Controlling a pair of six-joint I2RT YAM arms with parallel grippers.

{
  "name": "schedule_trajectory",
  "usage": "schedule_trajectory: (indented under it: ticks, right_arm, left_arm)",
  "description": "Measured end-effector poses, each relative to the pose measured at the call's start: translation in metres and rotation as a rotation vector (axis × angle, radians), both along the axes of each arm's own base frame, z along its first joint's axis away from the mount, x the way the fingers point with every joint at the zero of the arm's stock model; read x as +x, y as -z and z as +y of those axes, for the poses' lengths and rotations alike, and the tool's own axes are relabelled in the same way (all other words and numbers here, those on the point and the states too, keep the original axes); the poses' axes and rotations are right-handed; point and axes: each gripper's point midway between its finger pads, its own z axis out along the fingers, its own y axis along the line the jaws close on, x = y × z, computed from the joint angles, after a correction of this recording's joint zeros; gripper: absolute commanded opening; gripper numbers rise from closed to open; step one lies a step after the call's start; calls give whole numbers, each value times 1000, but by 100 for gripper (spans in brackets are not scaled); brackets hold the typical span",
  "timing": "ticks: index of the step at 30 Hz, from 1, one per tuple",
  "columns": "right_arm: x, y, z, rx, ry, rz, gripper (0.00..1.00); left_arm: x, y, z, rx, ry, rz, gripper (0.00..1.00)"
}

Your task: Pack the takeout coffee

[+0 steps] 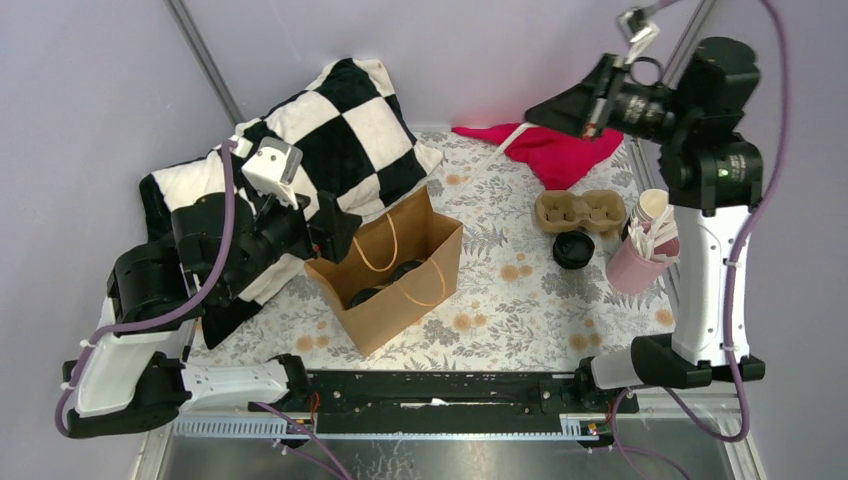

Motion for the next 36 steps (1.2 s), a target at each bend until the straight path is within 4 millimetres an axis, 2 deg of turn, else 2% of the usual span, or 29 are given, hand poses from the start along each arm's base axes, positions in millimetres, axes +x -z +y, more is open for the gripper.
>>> schedule_trajectory:
  ticks: [4,7,14,21,26,28,30,32,36]
  right_arm:
    - [-25,2,51,-33,-159,9,0]
    - [-33,5,74,-57,-208,6,0]
    - [-28,22,97,-137,-185,2,0]
    - [-7,43,103,-234,-106,-16,0]
    - [0,68,123,-329,-103,-11,2]
    - [5,80,133,-368,-94,-12,15]
    - [10,90,141,-400,-81,-5,38]
    - [14,98,148,-419,-69,4,56]
    - [24,105,149,-448,-19,4,84]
  left_arm:
    - [1,1,-5,-6,0,13,99]
    - [0,2,-5,-19,-4,23,99]
    - [-4,-3,3,-74,-22,34,99]
    - [-9,-13,14,-131,-38,24,99]
    - [-9,-14,15,-142,-48,28,99]
    - [-8,-14,15,-143,-51,27,99]
    - [-9,-14,17,-145,-54,25,99]
    - [-9,-15,19,-148,-58,23,99]
    - [-9,-15,21,-150,-64,19,99]
